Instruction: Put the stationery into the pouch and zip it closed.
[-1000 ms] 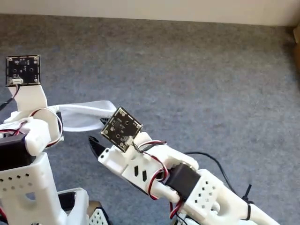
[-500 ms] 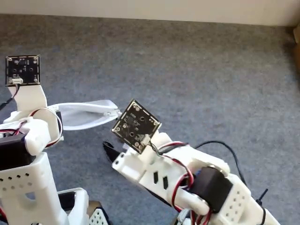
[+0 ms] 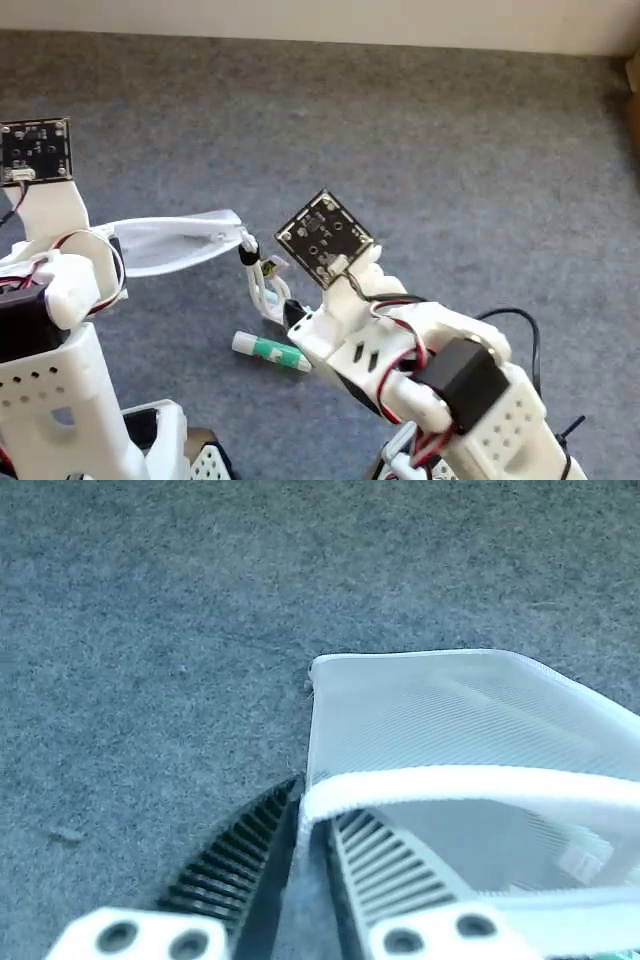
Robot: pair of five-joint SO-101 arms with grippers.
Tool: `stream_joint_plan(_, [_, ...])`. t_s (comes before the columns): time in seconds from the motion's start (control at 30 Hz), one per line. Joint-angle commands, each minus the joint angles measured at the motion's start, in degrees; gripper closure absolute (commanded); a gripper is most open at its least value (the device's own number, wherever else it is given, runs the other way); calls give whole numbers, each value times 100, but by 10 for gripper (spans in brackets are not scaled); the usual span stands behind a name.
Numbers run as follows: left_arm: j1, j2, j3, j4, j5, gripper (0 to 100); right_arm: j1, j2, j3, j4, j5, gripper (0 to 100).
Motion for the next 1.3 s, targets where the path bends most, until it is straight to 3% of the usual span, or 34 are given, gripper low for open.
stream_joint_plan(0.0, [-189,101,4,-9,62,990,110,-57,514,-295,62,835])
stream_joint_plan(0.27, [-435,101,13,-9,62,990,110,-40,2062,-1640,70,835])
stream_joint_plan(0.63, [-479,101,13,0,62,990,84,13,3020,-3116,88,835])
stream_joint_plan(0.83, [-479,101,13,9,62,990,84,110,3073,-3240,105,835])
stream_joint_plan(1.27, [-998,101,13,-9,62,989,75,2369,2369,-3284,545,834])
